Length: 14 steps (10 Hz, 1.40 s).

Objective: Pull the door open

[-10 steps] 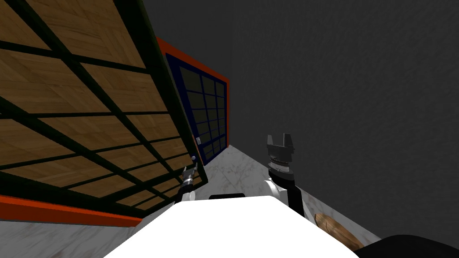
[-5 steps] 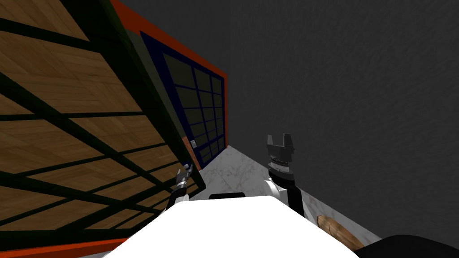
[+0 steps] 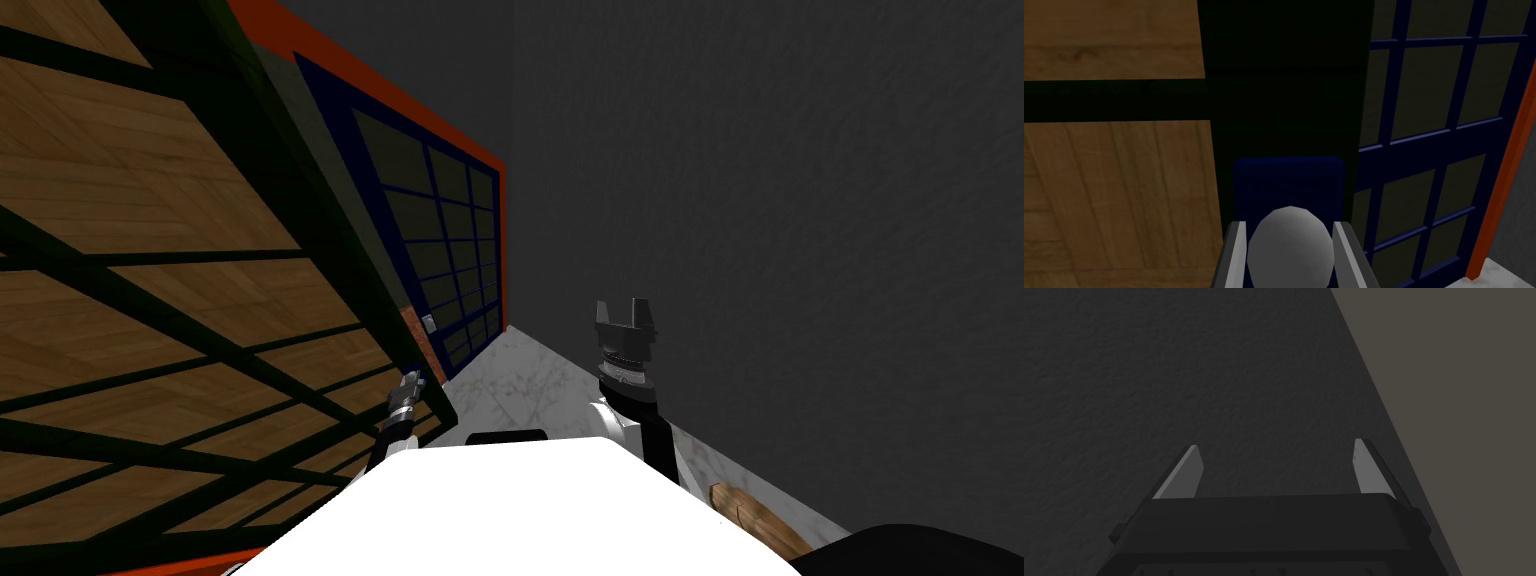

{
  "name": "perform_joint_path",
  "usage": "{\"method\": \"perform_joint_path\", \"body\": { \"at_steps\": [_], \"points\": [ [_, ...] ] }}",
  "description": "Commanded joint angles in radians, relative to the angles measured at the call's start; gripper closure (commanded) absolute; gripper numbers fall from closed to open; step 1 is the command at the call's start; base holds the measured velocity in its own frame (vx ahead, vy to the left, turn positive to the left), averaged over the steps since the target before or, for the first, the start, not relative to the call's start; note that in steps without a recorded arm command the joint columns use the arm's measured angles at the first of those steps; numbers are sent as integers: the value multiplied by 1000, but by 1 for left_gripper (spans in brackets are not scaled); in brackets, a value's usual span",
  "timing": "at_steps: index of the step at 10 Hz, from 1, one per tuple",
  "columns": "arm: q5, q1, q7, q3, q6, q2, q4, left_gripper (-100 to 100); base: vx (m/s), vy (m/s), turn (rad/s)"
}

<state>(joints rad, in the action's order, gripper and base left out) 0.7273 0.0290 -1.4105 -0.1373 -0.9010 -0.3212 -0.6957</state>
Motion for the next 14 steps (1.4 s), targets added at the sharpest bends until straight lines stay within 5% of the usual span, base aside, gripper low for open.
{"method": "perform_joint_path", "body": {
  "at_steps": [1, 3, 14],
  "points": [
    [-1, 1, 0, -2, 1, 3, 0, 100, -11, 1, -7],
    [-1, 1, 0, -2, 1, 3, 0, 100, 0, 0, 0],
    [-60, 43, -104, -133, -4, -57, -55, 100, -203, 6, -64]
  ]
}}
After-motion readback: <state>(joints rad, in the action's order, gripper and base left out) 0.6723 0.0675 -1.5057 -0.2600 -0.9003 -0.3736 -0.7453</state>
